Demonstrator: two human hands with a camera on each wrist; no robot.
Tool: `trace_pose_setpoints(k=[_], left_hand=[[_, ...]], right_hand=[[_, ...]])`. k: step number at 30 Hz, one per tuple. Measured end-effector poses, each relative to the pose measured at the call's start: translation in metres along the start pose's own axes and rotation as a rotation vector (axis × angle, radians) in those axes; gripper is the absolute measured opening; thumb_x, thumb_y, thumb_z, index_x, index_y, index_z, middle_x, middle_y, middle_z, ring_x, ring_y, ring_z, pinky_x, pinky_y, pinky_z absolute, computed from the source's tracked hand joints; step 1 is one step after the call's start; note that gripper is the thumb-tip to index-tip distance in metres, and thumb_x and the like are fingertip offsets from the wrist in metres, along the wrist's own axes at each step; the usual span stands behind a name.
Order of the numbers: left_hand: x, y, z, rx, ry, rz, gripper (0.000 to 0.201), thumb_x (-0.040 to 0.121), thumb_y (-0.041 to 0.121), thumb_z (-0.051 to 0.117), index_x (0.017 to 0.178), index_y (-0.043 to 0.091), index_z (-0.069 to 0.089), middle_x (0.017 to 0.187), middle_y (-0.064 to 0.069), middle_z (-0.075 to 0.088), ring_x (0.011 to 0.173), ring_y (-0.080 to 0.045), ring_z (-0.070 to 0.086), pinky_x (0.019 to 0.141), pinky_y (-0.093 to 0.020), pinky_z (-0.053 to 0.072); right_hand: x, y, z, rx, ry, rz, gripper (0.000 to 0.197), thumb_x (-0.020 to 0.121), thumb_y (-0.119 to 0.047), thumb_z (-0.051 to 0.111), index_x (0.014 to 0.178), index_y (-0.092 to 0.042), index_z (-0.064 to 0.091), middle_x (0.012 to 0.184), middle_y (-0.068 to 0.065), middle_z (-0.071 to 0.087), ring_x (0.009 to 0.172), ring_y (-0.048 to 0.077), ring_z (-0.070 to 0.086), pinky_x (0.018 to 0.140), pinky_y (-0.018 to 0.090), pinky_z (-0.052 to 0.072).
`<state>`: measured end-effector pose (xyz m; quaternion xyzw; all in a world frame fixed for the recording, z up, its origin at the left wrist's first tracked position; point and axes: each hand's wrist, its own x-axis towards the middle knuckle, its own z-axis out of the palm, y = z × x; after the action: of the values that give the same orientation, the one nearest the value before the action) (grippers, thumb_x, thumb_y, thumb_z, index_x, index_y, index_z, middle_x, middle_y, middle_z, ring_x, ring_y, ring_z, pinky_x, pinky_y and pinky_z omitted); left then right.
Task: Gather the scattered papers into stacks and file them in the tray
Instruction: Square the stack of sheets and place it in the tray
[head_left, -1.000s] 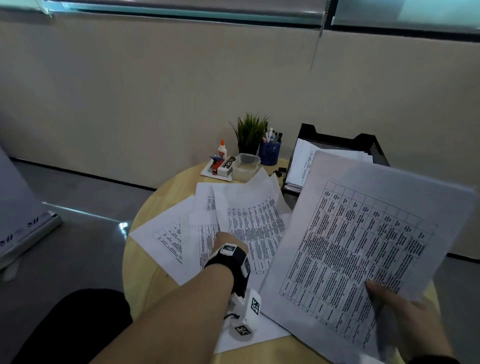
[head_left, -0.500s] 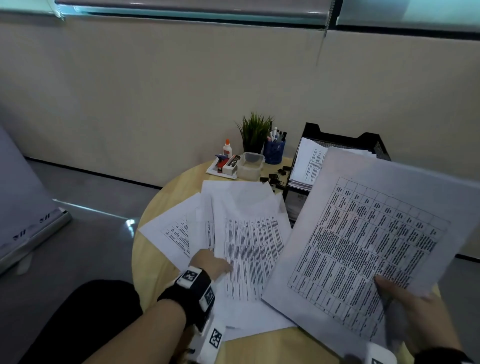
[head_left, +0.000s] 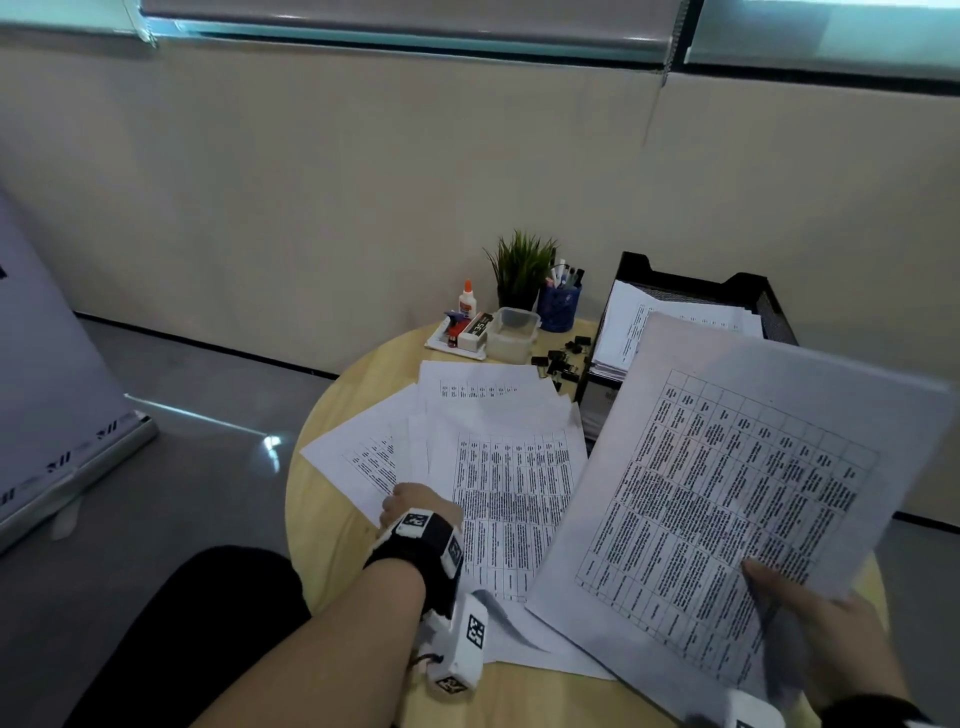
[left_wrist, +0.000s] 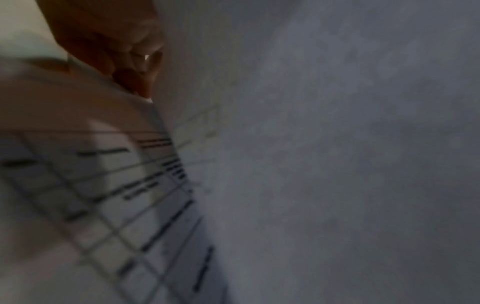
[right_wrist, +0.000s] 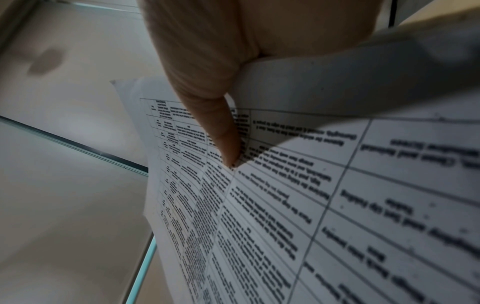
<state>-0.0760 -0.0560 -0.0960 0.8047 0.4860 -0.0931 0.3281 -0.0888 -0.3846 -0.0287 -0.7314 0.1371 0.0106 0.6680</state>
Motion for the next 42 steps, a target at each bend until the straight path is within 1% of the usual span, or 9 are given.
trace_pose_setpoints(k=[2,6,10,12,18,21,29,35,42], left_hand=[[0.002,-0.001,0.0,0.002,0.0,-0.013,0.056,0.074,0.024,0.066,0.12,0.005,0.04,0.125,-0.015,0.045,0.116,-0.031,0.049,0.098,-0.04,0.046],[0.003,-0.005,0.001,0.11,-0.002,0.004,0.04,0.071,0.031,0.069,0.1,0.012,0.049,0.121,-0.012,0.047,0.115,-0.029,0.045,0.097,-0.037,0.04],[0.0,-0.01,0.005,0.104,0.045,0.134,0.032,0.079,0.022,0.057,0.109,0.012,0.055,0.115,-0.011,0.057,0.111,-0.031,0.049,0.098,-0.042,0.043],[-0.003,-0.016,0.005,0.026,0.059,0.213,0.033,0.082,0.015,0.049,0.114,0.011,0.053,0.111,-0.01,0.061,0.105,-0.03,0.055,0.094,-0.039,0.046],[0.0,-0.03,-0.022,-0.183,-0.006,0.374,0.015,0.085,0.008,0.055,0.098,0.015,0.054,0.1,-0.009,0.062,0.091,-0.025,0.057,0.078,-0.029,0.046],[0.013,-0.039,-0.04,-0.237,-0.047,0.355,0.018,0.082,0.003,0.06,0.098,0.009,0.055,0.103,-0.014,0.062,0.1,-0.029,0.058,0.088,-0.034,0.047],[0.028,-0.063,-0.026,-0.241,-0.043,0.253,0.012,0.083,-0.002,0.054,0.081,0.005,0.044,0.083,-0.009,0.051,0.093,-0.029,0.053,0.075,-0.029,0.039],[0.022,-0.058,-0.023,-0.119,0.063,0.226,0.04,0.078,0.021,0.065,0.111,0.002,0.053,0.109,-0.015,0.057,0.099,-0.033,0.058,0.084,-0.035,0.05],[0.018,-0.058,-0.022,-0.48,-0.025,0.18,0.037,0.08,0.034,0.064,0.098,0.001,0.059,0.096,-0.01,0.06,0.094,-0.029,0.059,0.083,-0.032,0.05]], right_hand=[[-0.002,-0.003,0.001,0.028,0.026,-0.015,0.074,0.026,-0.055,0.088,0.077,-0.007,0.062,0.078,-0.002,0.064,0.081,0.026,0.062,0.077,0.032,0.044],[0.0,-0.006,0.0,0.075,0.031,-0.007,0.014,0.076,-0.003,0.073,0.074,-0.007,0.06,0.077,0.004,0.063,0.087,0.032,0.059,0.094,0.039,0.041],[-0.002,-0.006,0.003,0.161,0.01,0.033,0.033,0.053,-0.006,0.081,0.076,-0.004,0.058,0.068,0.004,0.069,0.063,0.024,0.061,0.064,0.023,0.055],[-0.001,-0.006,0.002,0.219,0.015,0.039,0.025,0.063,0.0,0.077,0.079,-0.002,0.058,0.086,0.012,0.065,0.066,0.023,0.058,0.05,0.017,0.053],[0.001,-0.014,-0.002,0.195,0.0,0.031,0.019,0.082,0.006,0.065,0.097,-0.001,0.055,0.093,0.007,0.058,0.069,0.015,0.051,0.092,0.032,0.035],[0.007,-0.008,0.0,0.124,0.012,0.073,0.014,0.079,0.006,0.067,0.088,-0.002,0.06,0.085,0.007,0.062,0.073,0.021,0.056,0.092,0.038,0.042],[0.013,-0.001,0.023,0.135,-0.149,0.164,0.024,0.078,0.014,0.062,0.101,0.01,0.058,0.091,0.017,0.066,0.08,0.029,0.062,0.067,0.035,0.056],[0.018,0.012,0.057,0.041,-0.325,0.26,0.025,0.074,0.01,0.069,0.097,0.012,0.057,0.095,0.024,0.066,0.085,0.036,0.062,0.077,0.039,0.05],[0.027,0.017,0.111,-0.051,-0.441,0.28,0.02,0.079,0.016,0.06,0.099,0.013,0.06,0.086,0.024,0.072,0.086,0.039,0.067,0.083,0.045,0.051]])
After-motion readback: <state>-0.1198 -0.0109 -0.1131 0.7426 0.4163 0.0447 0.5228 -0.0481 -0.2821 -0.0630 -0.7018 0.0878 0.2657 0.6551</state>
